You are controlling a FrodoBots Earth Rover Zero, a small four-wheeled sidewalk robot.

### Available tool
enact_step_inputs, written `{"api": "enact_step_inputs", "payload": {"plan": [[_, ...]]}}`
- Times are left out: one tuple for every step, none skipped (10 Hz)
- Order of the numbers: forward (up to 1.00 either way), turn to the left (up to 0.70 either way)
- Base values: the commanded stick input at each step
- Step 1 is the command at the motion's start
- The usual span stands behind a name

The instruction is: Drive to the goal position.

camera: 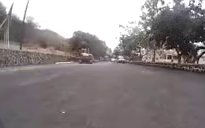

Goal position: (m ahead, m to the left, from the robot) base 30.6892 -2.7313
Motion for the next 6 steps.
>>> {"api": "enact_step_inputs", "payload": {"plan": [[0.70, 0.00], [0.70, 0.00], [0.70, 0.00], [0.70, 0.00], [0.70, 0.00], [0.70, 0.00]]}}
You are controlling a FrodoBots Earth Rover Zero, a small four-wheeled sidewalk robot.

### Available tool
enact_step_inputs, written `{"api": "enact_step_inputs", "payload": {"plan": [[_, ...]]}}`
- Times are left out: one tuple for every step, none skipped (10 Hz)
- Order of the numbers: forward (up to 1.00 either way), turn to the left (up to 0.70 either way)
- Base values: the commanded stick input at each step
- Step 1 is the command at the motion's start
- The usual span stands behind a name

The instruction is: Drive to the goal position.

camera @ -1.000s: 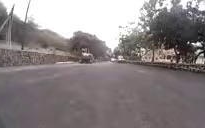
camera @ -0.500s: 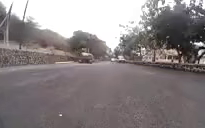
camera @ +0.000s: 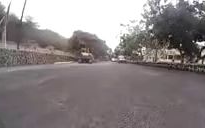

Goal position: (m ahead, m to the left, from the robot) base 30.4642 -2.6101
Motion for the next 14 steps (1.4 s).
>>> {"api": "enact_step_inputs", "payload": {"plan": [[0.70, 0.00], [0.70, 0.00], [0.70, 0.00], [0.70, 0.00], [0.70, 0.00], [0.70, 0.00], [0.70, 0.00], [0.70, 0.00], [0.70, 0.00], [0.70, 0.00], [0.70, 0.00], [0.70, 0.00], [0.70, 0.00], [0.70, 0.00]]}}
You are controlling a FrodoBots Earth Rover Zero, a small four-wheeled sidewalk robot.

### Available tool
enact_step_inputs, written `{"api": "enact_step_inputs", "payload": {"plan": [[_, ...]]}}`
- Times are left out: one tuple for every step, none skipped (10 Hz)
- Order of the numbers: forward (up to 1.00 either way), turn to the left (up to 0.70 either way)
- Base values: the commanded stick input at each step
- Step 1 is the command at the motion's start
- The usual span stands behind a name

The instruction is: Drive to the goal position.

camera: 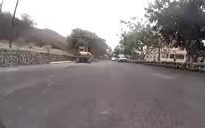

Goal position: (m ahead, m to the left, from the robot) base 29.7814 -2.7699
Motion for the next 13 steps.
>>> {"api": "enact_step_inputs", "payload": {"plan": [[0.70, 0.00], [0.70, 0.00], [0.70, 0.00], [0.70, 0.00], [0.70, 0.00], [0.70, 0.00], [0.70, 0.00], [0.70, 0.00], [0.70, 0.00], [0.70, 0.00], [0.70, 0.00], [0.70, 0.00], [0.70, 0.00]]}}
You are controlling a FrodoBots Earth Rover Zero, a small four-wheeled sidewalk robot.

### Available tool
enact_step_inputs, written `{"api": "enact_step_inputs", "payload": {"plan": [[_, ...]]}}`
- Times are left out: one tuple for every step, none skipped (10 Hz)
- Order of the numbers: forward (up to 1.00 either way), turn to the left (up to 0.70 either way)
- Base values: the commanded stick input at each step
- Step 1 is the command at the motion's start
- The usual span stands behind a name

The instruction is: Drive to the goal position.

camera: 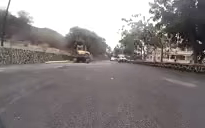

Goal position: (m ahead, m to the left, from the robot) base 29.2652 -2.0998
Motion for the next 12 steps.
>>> {"api": "enact_step_inputs", "payload": {"plan": [[0.70, 0.00], [0.70, 0.00], [0.70, 0.00], [0.70, 0.00], [0.70, 0.00], [0.70, 0.00], [0.70, 0.00], [0.70, 0.00], [0.70, 0.00], [0.70, 0.00], [0.70, 0.00], [0.70, 0.00]]}}
